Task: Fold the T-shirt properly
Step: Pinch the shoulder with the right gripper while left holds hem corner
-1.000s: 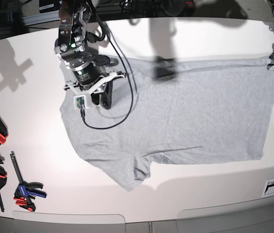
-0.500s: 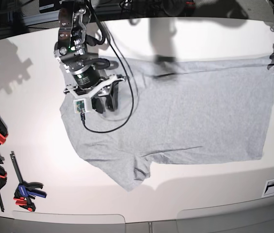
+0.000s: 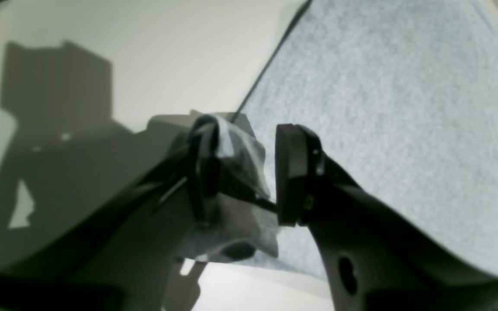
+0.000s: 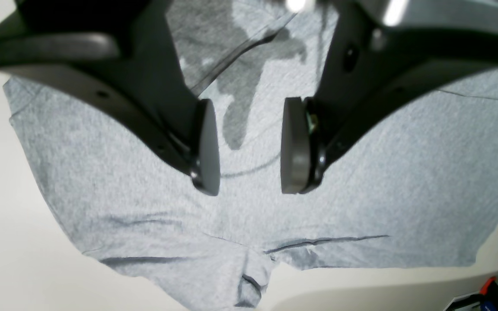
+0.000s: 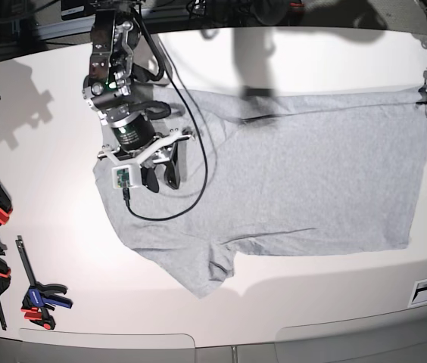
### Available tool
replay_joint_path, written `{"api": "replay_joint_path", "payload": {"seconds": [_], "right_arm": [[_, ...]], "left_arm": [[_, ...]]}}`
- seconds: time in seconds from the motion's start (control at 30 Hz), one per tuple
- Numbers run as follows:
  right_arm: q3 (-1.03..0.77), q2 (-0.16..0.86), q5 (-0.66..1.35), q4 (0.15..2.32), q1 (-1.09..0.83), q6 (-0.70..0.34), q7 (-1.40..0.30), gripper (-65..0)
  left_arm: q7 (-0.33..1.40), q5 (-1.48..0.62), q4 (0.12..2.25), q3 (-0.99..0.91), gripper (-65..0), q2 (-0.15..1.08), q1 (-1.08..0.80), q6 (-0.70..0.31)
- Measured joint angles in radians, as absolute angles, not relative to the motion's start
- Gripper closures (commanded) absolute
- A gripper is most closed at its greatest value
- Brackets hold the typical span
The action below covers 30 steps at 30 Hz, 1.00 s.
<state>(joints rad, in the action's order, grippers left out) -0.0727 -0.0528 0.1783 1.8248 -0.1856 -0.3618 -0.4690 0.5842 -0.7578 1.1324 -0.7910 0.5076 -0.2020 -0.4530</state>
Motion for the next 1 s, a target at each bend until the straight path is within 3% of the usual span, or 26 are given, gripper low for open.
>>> {"api": "replay_joint_path", "payload": {"seconds": [0.4, 1.0], "right_arm": [[-0.073, -0.053, 0.179, 1.825, -0.186, -0.362, -0.472, -22.7], [-0.073, -0.053, 0.179, 1.825, -0.186, -0.362, -0.472, -22.6]], "left_arm": [[0.572, -0.759, 1.132, -0.791, -19.9, 0.508, -0.202, -0.454], [0.479, -0.653, 1.132, -0.791, -18.4, 0.54, -0.202, -0.585]]}}
